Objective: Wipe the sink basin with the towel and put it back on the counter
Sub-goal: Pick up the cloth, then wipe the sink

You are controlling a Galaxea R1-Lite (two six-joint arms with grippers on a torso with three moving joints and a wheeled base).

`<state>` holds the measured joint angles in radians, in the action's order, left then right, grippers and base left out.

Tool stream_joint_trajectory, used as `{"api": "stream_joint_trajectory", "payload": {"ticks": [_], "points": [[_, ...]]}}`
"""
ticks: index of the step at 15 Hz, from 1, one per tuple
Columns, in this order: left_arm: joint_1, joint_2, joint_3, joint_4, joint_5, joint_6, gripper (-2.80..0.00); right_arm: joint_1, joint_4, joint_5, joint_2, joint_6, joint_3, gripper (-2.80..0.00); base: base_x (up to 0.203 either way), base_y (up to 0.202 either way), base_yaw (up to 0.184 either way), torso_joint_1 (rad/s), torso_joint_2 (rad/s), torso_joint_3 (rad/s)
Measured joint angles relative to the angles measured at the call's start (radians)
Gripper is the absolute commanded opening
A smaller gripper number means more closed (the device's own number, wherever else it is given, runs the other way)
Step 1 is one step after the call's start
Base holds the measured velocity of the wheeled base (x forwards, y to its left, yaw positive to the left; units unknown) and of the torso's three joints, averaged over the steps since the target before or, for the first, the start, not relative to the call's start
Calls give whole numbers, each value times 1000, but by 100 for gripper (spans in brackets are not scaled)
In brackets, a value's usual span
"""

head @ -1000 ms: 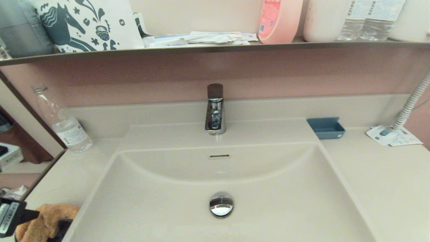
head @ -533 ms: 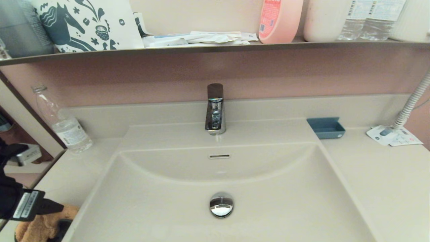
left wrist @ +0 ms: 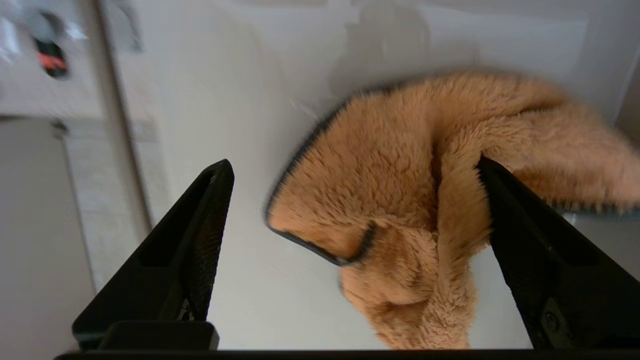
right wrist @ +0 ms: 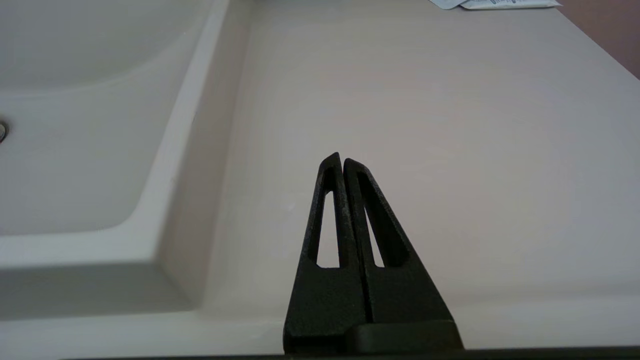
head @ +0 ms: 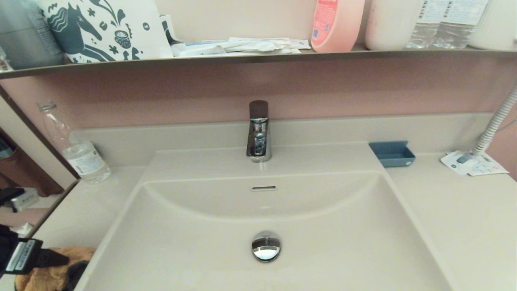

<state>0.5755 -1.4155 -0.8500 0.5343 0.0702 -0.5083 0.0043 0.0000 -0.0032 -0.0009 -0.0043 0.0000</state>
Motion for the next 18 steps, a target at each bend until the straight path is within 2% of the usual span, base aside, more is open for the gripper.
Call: {"api": "stream_joint_trajectory", "payload": {"ticks": [2, 3, 5, 7, 10, 12, 14, 18], "points": [[4, 9, 40, 0, 25, 0, 0, 0, 0, 0, 0, 0, 0, -280, 0, 0, 0, 0, 0, 0], [4, 10, 58, -2, 50, 0, -280, 0, 0, 0, 0, 0, 0, -280, 0, 0, 0, 0, 0, 0], [4, 4, 78, -3, 92, 1, -280, 0, 0, 0, 0, 0, 0, -280, 0, 0, 0, 0, 0, 0], [4, -2, 76, -4, 102, 3, -280, 0, 0, 0, 0, 0, 0, -280, 0, 0, 0, 0, 0, 0], [6, -2, 17, -1, 120, 18, -280, 0, 0, 0, 0, 0, 0, -280, 0, 0, 0, 0, 0, 0], [7, 14, -45, 7, 145, 63, -280, 0, 0, 0, 0, 0, 0, -280, 0, 0, 0, 0, 0, 0], [6, 50, -124, 74, 154, 95, -280, 0, 0, 0, 0, 0, 0, -280, 0, 0, 0, 0, 0, 0], [-2, 147, -325, 337, 211, 122, -280, 0, 0, 0, 0, 0, 0, -280, 0, 0, 0, 0, 0, 0]]}}
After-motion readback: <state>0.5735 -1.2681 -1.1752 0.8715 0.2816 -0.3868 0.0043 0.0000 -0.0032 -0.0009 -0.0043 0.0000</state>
